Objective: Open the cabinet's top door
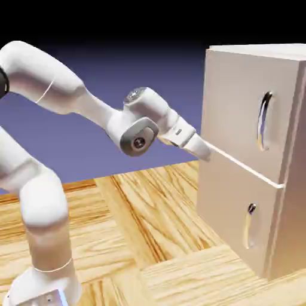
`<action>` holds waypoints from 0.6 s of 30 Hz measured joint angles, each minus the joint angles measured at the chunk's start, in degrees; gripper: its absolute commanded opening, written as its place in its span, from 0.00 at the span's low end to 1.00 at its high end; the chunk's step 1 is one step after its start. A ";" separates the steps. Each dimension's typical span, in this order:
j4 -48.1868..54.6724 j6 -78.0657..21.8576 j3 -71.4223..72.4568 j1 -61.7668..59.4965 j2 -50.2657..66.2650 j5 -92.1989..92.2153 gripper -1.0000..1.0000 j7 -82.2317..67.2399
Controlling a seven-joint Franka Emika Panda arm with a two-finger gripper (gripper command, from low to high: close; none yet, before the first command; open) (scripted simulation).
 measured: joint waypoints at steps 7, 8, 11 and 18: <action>3.20 -0.54 -6.97 5.94 -2.72 -17.44 1.00 12.34; 3.66 -0.61 -7.96 6.79 -3.10 -19.93 1.00 14.10; 5.03 -0.84 -10.95 9.34 -4.27 -27.41 1.00 19.39; 8.23 -1.38 -17.92 15.28 -6.99 -44.85 1.00 31.73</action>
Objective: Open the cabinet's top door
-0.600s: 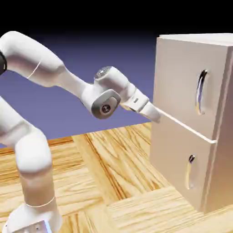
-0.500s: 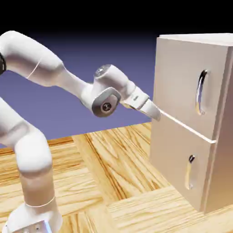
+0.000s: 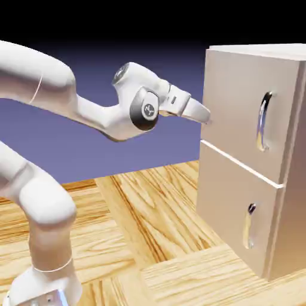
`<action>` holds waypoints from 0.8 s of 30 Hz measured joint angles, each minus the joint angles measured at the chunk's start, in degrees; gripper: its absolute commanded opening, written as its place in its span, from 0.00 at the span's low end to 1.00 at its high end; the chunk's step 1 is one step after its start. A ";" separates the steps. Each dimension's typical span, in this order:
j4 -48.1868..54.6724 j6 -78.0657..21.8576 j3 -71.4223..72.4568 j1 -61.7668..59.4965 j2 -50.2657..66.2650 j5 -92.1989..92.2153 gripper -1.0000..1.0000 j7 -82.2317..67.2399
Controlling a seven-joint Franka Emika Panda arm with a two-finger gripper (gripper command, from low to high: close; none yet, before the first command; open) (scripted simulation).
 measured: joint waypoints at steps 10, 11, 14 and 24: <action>4.57 -0.77 -9.95 8.49 -3.88 -24.92 1.00 17.63; 5.03 -0.84 -10.95 9.34 -4.27 -27.41 1.00 19.39; 6.40 -1.07 -13.93 11.88 -5.43 -34.88 1.00 24.68; 10.97 -1.84 -23.89 20.37 -9.31 -59.80 1.00 42.30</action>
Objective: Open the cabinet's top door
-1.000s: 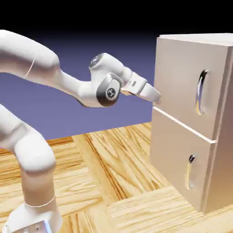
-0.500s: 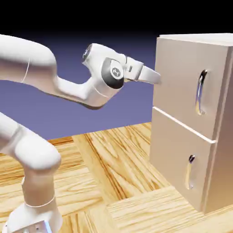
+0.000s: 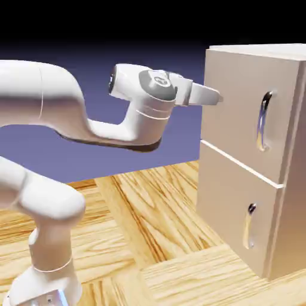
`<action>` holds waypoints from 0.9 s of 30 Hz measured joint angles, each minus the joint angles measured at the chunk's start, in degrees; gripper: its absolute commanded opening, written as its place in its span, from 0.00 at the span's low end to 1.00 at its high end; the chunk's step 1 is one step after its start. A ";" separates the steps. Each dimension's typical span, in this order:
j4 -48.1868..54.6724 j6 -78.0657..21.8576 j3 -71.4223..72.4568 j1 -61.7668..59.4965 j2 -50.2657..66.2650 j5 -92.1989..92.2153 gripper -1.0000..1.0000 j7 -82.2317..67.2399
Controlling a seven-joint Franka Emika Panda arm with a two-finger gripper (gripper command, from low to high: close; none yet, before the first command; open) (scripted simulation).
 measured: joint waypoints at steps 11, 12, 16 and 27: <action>5.03 -0.84 -10.95 9.34 -4.27 -27.41 1.00 19.39; 5.49 -0.92 -11.94 10.19 -4.66 -29.90 1.00 21.15; 7.32 -1.23 -15.93 13.58 -6.21 -39.87 1.00 28.20; 13.62 -2.35 -25.25 23.73 -7.87 -57.79 1.00 40.75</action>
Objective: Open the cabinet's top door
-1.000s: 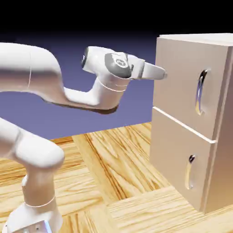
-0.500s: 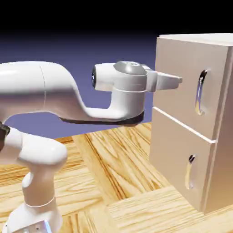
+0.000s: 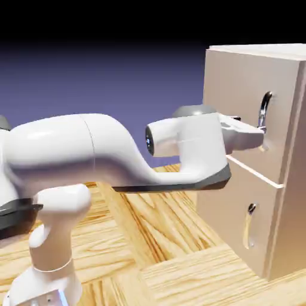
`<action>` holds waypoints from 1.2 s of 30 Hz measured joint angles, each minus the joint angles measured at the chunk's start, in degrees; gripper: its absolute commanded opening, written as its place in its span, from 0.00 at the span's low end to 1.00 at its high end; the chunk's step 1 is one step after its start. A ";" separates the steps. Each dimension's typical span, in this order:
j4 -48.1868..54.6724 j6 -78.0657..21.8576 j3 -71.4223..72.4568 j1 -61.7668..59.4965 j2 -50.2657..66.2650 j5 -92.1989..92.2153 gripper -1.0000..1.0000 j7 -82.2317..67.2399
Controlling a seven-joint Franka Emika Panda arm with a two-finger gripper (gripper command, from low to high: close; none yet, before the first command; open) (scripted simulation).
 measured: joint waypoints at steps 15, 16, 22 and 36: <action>-10.58 -10.52 12.02 -14.74 7.24 5.71 0.00 6.64; -12.03 -11.44 13.81 -16.81 7.33 6.94 0.00 6.64; -19.93 -16.10 25.52 -29.27 7.28 14.92 0.00 6.65; -31.80 -19.29 54.58 -55.40 2.77 36.53 0.00 6.65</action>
